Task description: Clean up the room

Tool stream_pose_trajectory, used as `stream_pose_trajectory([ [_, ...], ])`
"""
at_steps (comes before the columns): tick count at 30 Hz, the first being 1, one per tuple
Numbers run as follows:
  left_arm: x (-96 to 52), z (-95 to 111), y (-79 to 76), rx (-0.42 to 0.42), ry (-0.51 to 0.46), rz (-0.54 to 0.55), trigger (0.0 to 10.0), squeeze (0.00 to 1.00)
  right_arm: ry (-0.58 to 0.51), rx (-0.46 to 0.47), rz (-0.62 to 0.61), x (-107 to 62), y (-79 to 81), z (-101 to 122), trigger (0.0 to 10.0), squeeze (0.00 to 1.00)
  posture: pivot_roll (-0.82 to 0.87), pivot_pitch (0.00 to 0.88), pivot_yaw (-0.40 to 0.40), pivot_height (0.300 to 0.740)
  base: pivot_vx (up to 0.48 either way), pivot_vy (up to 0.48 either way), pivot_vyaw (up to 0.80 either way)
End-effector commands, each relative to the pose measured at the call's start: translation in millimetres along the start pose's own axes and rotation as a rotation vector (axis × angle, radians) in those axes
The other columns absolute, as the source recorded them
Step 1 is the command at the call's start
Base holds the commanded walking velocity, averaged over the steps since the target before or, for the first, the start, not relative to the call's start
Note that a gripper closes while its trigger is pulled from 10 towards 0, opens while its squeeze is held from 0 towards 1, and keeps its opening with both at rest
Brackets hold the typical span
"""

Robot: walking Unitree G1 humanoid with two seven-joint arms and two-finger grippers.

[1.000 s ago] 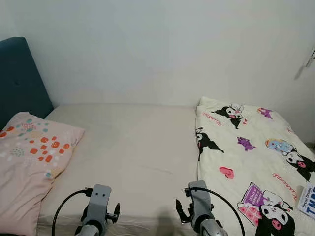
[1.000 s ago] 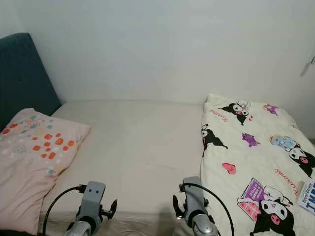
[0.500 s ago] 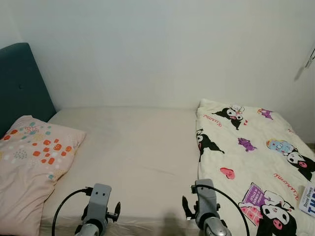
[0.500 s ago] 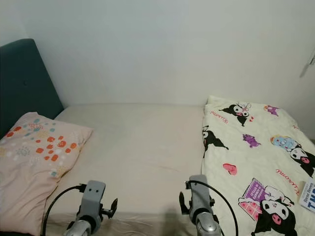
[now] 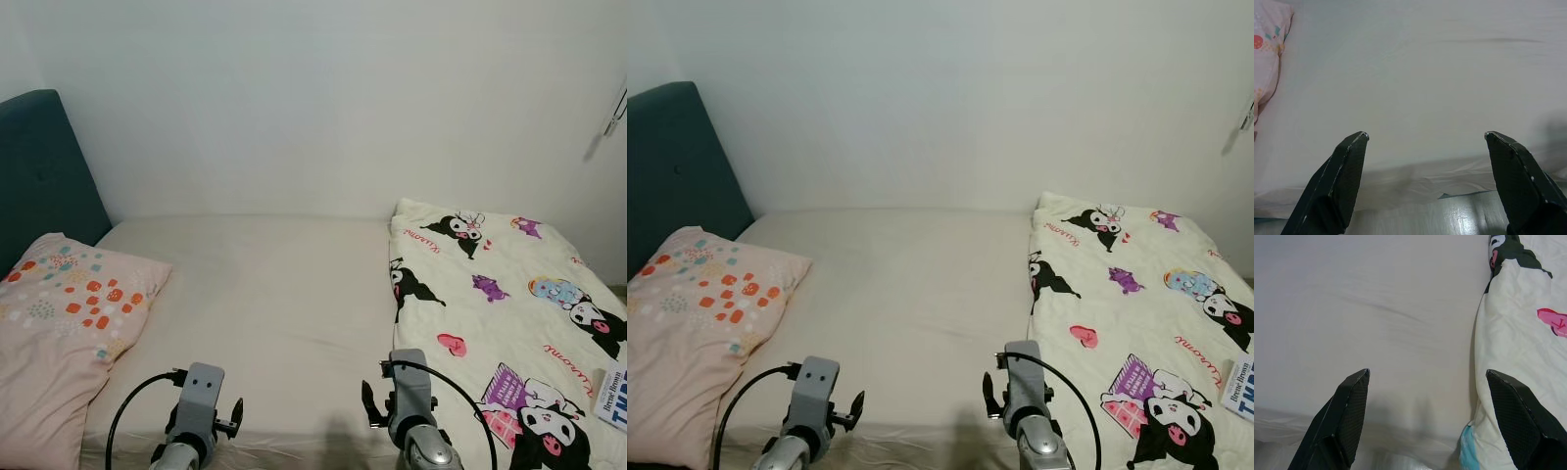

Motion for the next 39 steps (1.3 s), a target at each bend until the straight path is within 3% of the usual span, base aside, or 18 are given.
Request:
stream_pose_trajectory([
  [1, 0.1, -1.1, 0.9, 0.010, 0.011, -0.004, 10.0, 0.00, -0.018, -0.003, -0.003, 1.9, -0.3, 6.0, 10.0, 0.00, -0.02, 0.013, -0.022, 0.740, 0.000, 0.000, 0.00],
  [9, -2.6, -7.7, 4.8, 0.019, 0.034, 0.015, 10.0, 0.00, 0.063, 0.010, -0.016, 1.0, -1.2, -8.2, 10.0, 0.00, -0.03, 0.008, -0.015, 0.740, 0.000, 0.000, 0.00],
  [12, -6.7, -15.4, 11.3, -0.013, 0.058, 0.048, 10.0, 0.00, 0.088, 0.011, -0.033, -1.3, -1.6, -15.2, 10.0, 0.00, -0.03, 0.003, -0.002, 0.740, 0.000, 0.000, 0.00],
  [27, -7.3, -15.2, 15.7, 0.017, 0.058, 0.061, 10.0, 0.00, 0.053, -0.017, -0.018, -6.9, -6.0, -18.6, 10.0, 0.00, -0.02, 0.008, -0.017, 0.740, 0.000, 0.000, 0.00],
  [39, -8.5, -15.9, 9.5, 0.013, 0.053, 0.058, 10.0, 0.00, 0.059, -0.024, 0.001, -7.0, 4.4, -19.9, 10.0, 0.00, -0.01, 0.017, -0.019, 0.740, 0.000, 0.000, 0.00],
])
Point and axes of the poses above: a point about 5 cm out from each wrist's last joint towards the gripper, its own x axis pointing out of the wrist towards the gripper, its own z axis along the axis of the wrist's last joint, y = z × x, the point moved 5 cm from there along x, pointing out of the wrist towards the gripper, and after that the axes turned 6 degrees about -x, right-handed, at the moved point
